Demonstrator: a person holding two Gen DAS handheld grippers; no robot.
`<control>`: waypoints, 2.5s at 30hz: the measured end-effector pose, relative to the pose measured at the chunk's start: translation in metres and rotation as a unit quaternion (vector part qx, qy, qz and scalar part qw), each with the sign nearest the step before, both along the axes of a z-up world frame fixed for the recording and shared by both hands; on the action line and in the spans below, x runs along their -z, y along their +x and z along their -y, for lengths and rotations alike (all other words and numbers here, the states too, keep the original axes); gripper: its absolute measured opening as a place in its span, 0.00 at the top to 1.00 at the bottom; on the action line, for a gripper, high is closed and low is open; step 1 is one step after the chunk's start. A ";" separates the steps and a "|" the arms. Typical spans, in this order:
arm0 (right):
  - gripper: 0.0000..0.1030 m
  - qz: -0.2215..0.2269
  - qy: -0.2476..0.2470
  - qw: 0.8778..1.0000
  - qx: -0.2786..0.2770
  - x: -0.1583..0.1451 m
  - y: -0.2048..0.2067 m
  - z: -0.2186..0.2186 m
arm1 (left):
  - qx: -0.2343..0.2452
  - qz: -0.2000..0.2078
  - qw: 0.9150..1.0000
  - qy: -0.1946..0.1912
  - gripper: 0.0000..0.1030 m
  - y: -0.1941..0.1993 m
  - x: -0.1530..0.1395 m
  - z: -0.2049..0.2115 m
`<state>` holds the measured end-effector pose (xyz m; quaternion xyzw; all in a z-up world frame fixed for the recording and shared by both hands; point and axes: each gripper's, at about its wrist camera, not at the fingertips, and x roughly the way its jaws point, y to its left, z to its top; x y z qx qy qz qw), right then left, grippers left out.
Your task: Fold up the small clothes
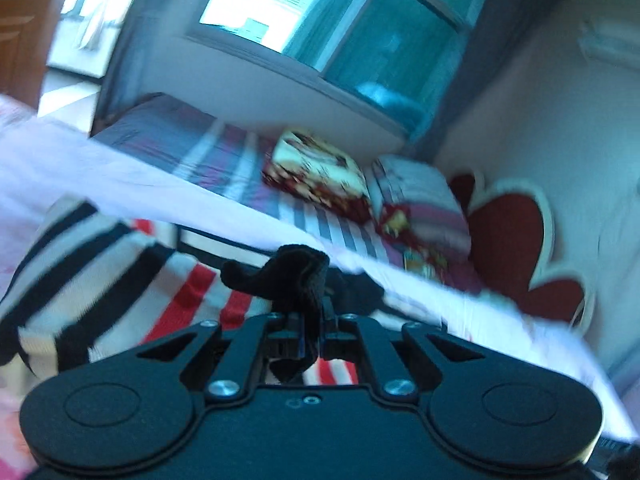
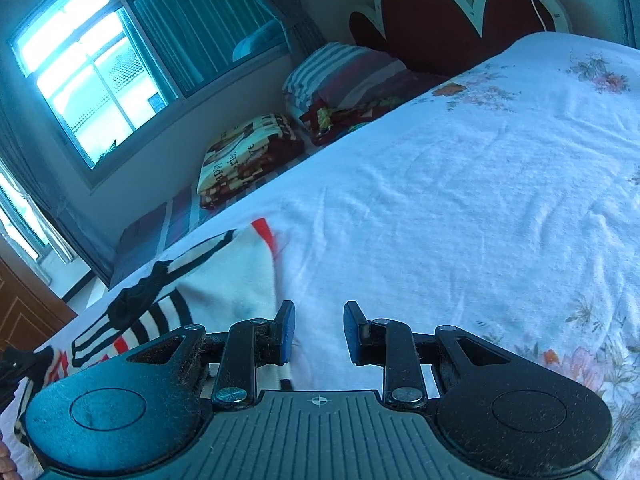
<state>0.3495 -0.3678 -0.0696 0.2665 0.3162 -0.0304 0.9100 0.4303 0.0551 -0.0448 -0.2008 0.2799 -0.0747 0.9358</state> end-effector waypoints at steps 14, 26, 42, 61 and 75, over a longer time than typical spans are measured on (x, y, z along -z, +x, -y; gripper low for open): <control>0.74 -0.016 0.014 1.000 0.001 0.016 -0.008 0.043 | 0.174 -0.028 0.981 0.081 0.10 0.013 0.046 0.162; 0.25 0.044 0.071 0.987 -0.139 0.002 0.049 -0.053 | -0.035 -0.003 0.980 0.196 0.43 -0.095 0.035 0.001; 1.00 0.003 -0.056 0.977 -0.208 0.032 0.106 -0.161 | -0.027 -0.049 0.978 0.202 0.68 -0.071 0.058 -0.075; 1.00 0.026 -0.104 0.978 -0.179 0.019 0.069 -0.156 | 0.037 -0.023 0.985 0.164 0.52 -0.082 0.023 -0.080; 1.00 0.016 -0.090 0.975 -0.200 0.019 0.102 -0.189 | 0.075 -0.029 0.979 0.189 0.43 -0.018 0.046 -0.047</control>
